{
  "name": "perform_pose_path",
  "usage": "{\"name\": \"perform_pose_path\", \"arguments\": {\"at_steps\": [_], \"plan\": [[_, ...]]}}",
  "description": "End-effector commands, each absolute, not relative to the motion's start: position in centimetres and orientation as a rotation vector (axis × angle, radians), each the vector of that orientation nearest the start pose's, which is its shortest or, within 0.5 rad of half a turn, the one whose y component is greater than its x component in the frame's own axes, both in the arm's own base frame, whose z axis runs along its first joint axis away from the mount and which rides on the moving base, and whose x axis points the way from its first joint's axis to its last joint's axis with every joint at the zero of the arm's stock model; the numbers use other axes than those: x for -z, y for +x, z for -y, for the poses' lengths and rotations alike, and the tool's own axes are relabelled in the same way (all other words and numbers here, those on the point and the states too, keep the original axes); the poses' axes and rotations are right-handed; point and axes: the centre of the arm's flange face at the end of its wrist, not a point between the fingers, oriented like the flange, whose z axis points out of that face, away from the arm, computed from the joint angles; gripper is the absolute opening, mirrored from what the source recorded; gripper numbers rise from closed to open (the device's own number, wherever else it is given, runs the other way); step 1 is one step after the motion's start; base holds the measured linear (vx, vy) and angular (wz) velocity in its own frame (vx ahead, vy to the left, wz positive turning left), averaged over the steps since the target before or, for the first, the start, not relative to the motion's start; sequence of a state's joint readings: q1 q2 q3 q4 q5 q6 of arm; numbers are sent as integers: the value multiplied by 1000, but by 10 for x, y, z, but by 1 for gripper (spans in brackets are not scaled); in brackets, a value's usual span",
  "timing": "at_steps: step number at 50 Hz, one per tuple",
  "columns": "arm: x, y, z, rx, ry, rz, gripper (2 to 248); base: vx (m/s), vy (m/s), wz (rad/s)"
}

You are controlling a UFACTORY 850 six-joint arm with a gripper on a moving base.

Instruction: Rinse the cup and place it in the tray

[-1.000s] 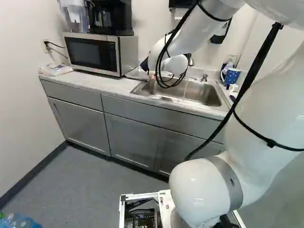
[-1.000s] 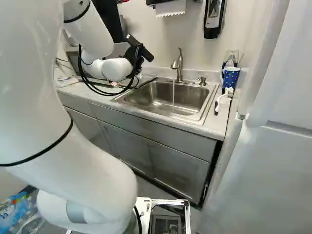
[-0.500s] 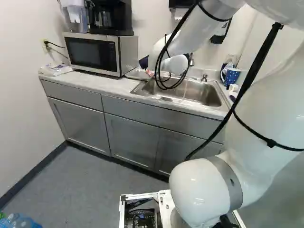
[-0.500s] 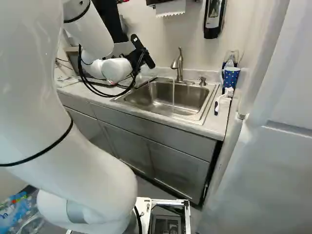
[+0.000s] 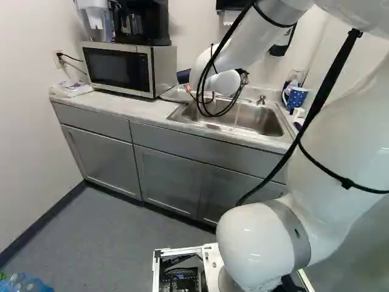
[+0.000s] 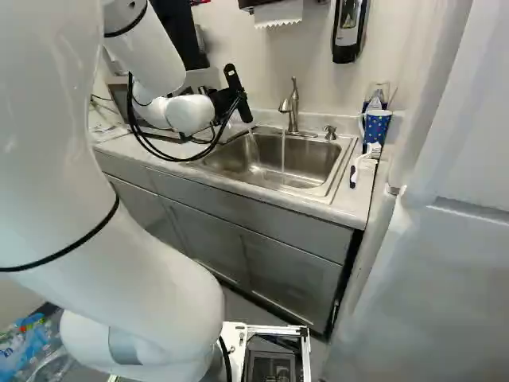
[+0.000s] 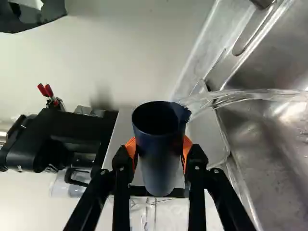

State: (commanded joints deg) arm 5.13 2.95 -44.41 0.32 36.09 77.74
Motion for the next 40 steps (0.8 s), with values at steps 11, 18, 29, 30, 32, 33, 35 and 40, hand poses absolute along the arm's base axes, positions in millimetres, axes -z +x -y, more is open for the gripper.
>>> {"name": "perform_pose_path", "arguments": {"at_steps": [11, 18, 29, 30, 32, 33, 35, 40], "plan": [[-565, 482, -43, 1159, -1406, -1172, 111, 0, 0, 0], [-565, 482, -43, 1107, -1351, -1214, 111, 0, 0, 0], [-565, 482, -43, 1026, -1265, -1275, 111, 0, 0, 0], [-565, 482, -43, 1018, -1256, -1281, 111, 0, 0, 0], [-565, 482, -43, 1003, -1241, -1291, 111, 0, 0, 0], [-565, 482, -43, 996, -1233, -1297, 111, 0, 0, 0], [-565, 482, -43, 981, -1217, -1307, 111, 0, 0, 0], [-565, 482, -43, 943, -1177, -1333, 111, 0, 0, 0]]}}
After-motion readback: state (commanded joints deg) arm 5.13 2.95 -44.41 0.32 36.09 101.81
